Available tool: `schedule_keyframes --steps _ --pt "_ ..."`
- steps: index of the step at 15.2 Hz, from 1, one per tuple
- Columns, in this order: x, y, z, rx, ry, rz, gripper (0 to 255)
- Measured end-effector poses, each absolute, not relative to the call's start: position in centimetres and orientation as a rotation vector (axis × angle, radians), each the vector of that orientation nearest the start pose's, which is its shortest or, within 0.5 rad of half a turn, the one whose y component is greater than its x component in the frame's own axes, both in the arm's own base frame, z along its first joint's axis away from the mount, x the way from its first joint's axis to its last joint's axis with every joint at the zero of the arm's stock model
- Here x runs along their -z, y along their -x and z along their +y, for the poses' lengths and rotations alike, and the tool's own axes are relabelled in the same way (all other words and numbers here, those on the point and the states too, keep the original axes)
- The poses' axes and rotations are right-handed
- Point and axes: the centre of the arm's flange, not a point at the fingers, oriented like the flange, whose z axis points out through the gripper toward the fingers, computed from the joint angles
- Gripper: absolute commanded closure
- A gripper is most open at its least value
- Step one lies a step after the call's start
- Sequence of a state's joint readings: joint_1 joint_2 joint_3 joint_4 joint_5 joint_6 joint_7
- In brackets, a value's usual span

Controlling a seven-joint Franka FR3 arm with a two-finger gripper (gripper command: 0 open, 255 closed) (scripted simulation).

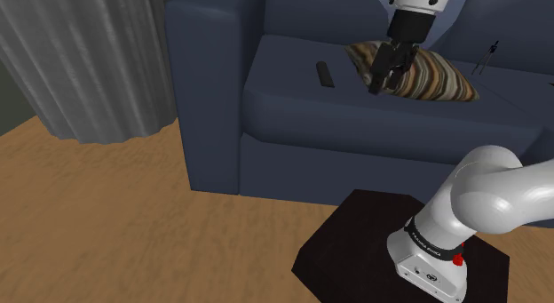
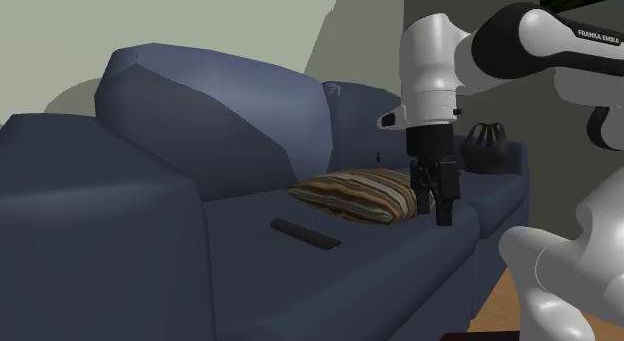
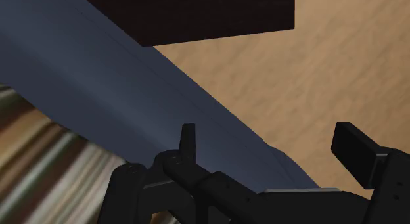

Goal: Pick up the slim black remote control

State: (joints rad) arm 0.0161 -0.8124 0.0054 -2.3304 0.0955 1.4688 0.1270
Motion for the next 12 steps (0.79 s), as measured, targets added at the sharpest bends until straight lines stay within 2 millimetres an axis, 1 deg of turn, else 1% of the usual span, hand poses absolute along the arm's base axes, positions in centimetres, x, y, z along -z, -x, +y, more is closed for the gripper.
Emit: schedule_keyframes --steps 1,2,4,5,7,9,10,11,12 --pt "-60.2 -28.9 1.8 -0.085 3.049 0.152 0" --pt "-60.2 -29.6 1.7 -0.089 3.046 0.180 0" --pt "-60.4 -31.7 1.3 -0.107 3.036 0.272 0" --pt "-60.3 -32.9 1.2 -0.117 3.028 0.325 0" --pt "-60.0 -35.6 0.3 -0.137 3.008 0.438 0" --pt "-59.8 -38.2 -0.8 -0.157 2.984 0.551 0" --pt "-59.7 -39.3 -1.7 -0.167 2.971 0.608 0" --pt "-59.7 -41.0 -2.2 -0.176 2.956 0.664 0" --pt "-59.3 -42.2 -2.9 -0.187 2.940 0.721 0"
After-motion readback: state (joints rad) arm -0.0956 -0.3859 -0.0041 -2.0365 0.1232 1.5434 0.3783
